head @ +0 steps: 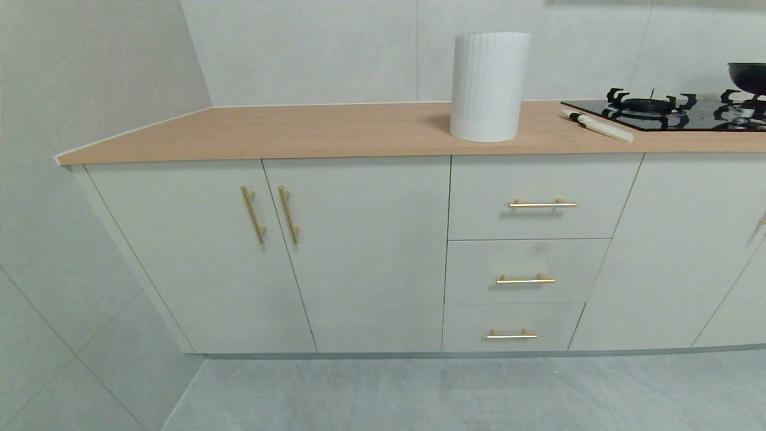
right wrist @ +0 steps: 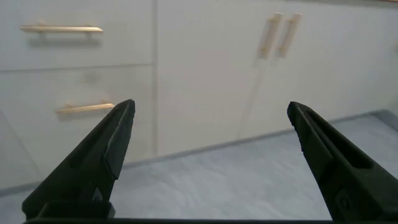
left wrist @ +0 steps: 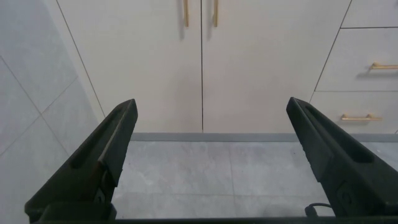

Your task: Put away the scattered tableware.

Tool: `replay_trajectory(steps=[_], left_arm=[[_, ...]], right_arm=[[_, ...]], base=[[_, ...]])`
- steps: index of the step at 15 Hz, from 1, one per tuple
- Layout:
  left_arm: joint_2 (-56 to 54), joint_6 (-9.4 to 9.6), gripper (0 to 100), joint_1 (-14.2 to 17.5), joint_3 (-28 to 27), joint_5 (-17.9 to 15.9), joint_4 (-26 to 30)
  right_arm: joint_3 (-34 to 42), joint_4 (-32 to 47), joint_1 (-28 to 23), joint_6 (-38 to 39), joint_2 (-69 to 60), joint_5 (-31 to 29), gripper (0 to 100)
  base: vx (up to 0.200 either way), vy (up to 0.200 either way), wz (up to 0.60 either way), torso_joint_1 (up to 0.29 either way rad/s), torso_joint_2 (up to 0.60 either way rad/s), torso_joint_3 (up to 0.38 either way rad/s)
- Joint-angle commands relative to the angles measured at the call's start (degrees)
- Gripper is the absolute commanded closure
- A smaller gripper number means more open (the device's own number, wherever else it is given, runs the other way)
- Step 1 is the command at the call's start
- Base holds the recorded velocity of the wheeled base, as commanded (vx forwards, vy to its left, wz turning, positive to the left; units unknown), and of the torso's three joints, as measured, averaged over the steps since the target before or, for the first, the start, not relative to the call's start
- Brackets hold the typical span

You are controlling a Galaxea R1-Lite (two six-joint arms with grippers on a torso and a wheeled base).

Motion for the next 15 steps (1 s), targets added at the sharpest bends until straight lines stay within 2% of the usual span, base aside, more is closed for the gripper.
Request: replay_trajectory(steps=[1, 3, 4, 7, 8, 11, 15], left_arm=[[0.00, -0.01, 0, 0.02, 0.00, 0.02, -0.01], [0.00, -0.01, 0, 0.02, 0.00, 0.02, -0.01], [0.00, -0.01, 0, 0.02, 0.00, 0.02, -0.01], [0.00, -0.01, 0, -0.06, 0.00, 0.02, -0.01], [0.00, -0.01, 0, 0.02, 0.00, 0.02, -0.01], [0.00, -0.01, 0, 0.02, 0.00, 0.02, -0.01], [0.00, -0.01, 0, -0.06, 0.00, 0.02, -0.01]], right_arm=[[0.66, 2.24, -2.40, -0.26, -13.02, 7.11, 0], [3.74, 2.33, -3.80, -0.17, -16.09, 11.50, 0], [7.61, 2.07, -3.80, 0.27, -16.09, 14.67, 0], [12.97, 1.72, -3.80, 6.33, -16.09, 20.29, 0], [15.34, 1.72, -3.80, 9.50, -16.09, 25.83, 0], [16.31, 5.76, -3.80, 9.59, -16.09, 27.50, 0], [16.40, 5.06, -3.80, 9.85, -16.09, 27.41, 0]], base=[[0.000, 0.000, 0.00, 0.000, 0.00, 0.000], [0.000, 0.000, 0.00, 0.000, 0.00, 0.000], [0.000, 0.000, 0.00, 0.000, 0.00, 0.000], [0.000, 0.000, 0.00, 0.000, 0.00, 0.000], [0.000, 0.000, 0.00, 0.000, 0.00, 0.000], [0.000, 0.000, 0.00, 0.000, 0.00, 0.000], [0.000, 0.000, 0.00, 0.000, 0.00, 0.000]])
